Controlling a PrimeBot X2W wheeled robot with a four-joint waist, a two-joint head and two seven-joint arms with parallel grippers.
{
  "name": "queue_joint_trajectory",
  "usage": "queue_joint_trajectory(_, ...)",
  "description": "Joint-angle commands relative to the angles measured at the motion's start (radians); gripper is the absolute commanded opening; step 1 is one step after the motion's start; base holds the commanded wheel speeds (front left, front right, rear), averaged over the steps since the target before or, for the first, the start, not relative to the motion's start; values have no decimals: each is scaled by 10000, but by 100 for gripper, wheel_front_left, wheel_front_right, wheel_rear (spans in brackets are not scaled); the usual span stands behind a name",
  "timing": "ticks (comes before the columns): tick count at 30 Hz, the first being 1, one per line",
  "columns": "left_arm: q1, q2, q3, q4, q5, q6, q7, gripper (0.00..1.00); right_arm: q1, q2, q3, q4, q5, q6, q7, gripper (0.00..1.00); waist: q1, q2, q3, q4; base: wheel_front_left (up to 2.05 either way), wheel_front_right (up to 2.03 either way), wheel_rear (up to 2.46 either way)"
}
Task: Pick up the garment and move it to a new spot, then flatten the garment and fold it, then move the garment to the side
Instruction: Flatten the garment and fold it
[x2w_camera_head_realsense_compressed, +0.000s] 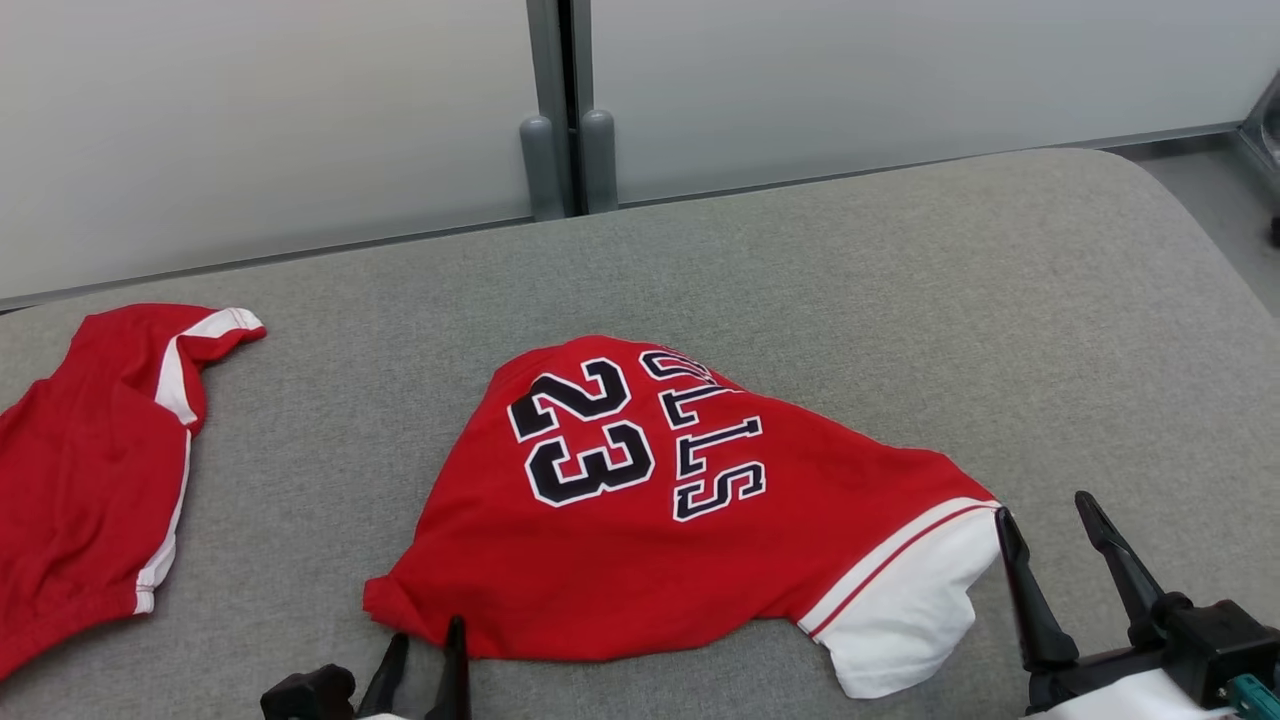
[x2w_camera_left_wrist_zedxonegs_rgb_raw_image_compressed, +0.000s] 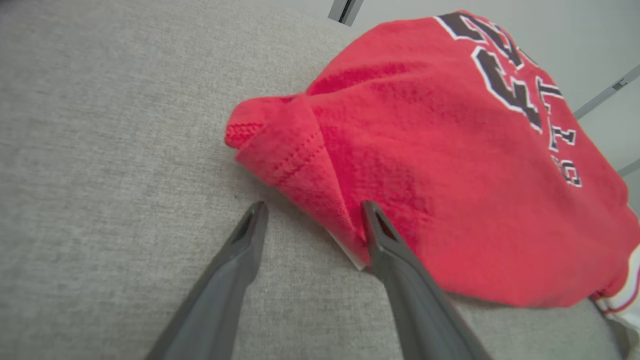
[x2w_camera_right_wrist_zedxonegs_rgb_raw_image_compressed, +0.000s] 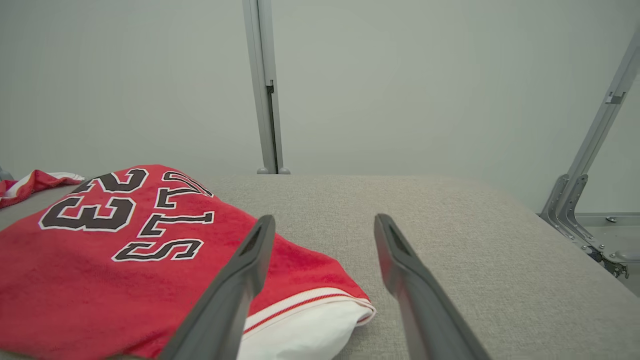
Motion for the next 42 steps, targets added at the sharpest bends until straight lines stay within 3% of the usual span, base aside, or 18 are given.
queue_joint_trajectory(1, -260, 59, 63, 169, -145, 104, -74, 47, -70, -29, -24, -9, 58, 1, -2, 100, 0, 0, 83, -138, 0, 0, 0)
queue_joint_trajectory(3, -400, 47, 29, 342, -325, -45, -145, 1, -74, -7, -59, -12, 66, 1, -2, 100, 0, 0, 100, -189, 0, 0, 0)
queue_joint_trajectory(8, -378, 46, 4, -91, -633, -458, -235, 0, 48, 44, -146, -16, 44, 1, -2, 100, 0, 0, 34, -113, 0, 0, 0)
queue_joint_trajectory(12, 234, 200, -126, -1571, -816, -597, 154, 0, 195, 86, -167, -21, 48, 1, -2, 100, 0, 0, -71, 240, 0, 0, 0)
queue_joint_trajectory(16, 1129, 578, -399, -3972, -954, -329, 1226, 0, 243, 34, -154, 14, 51, 1, -2, 100, 0, 0, -180, 646, 0, 0, 0)
queue_joint_trajectory(17, 1129, 578, -399, -3972, -954, -329, 1226, 0, 243, 34, -154, 14, 51, 1, -2, 100, 0, 0, -180, 646, 0, 0, 0)
queue_joint_trajectory(24, 2478, 1198, -924, -8360, -1134, 341, 3071, 0, 103, -11, 5, 34, 45, 1, -2, 100, 0, 0, -198, 1089, 0, 0, 0)
queue_joint_trajectory(29, 2421, 1266, -1257, -10145, -1371, 504, 3882, 0, -48, -32, 119, 46, 64, 1, -2, 100, 0, 0, -33, 1048, 0, 0, 0)
queue_joint_trajectory(34, 1060, 1310, -1089, -9325, -1232, 495, 4374, 0, -330, -9, 282, 135, 138, 1, -2, 100, 0, 0, 365, 676, 0, 0, 0)
queue_joint_trajectory(39, -1011, 1089, -802, -6954, -1297, 342, 4696, 0, -653, 53, 485, 241, 183, 1, -2, 100, 0, 0, 861, 30, 0, 0, 0)
queue_joint_trajectory(41, -2158, 1048, -717, -5308, -1252, 251, 4838, 0, -785, 98, 561, 303, 204, 1, -2, 100, 0, 0, 1102, -371, 0, 0, 0)
queue_joint_trajectory(42, -2158, 1048, -717, -5308, -1252, 251, 4838, 0, -785, 98, 561, 303, 204, 1, -2, 100, 0, 0, 1102, -371, 0, 0, 0)
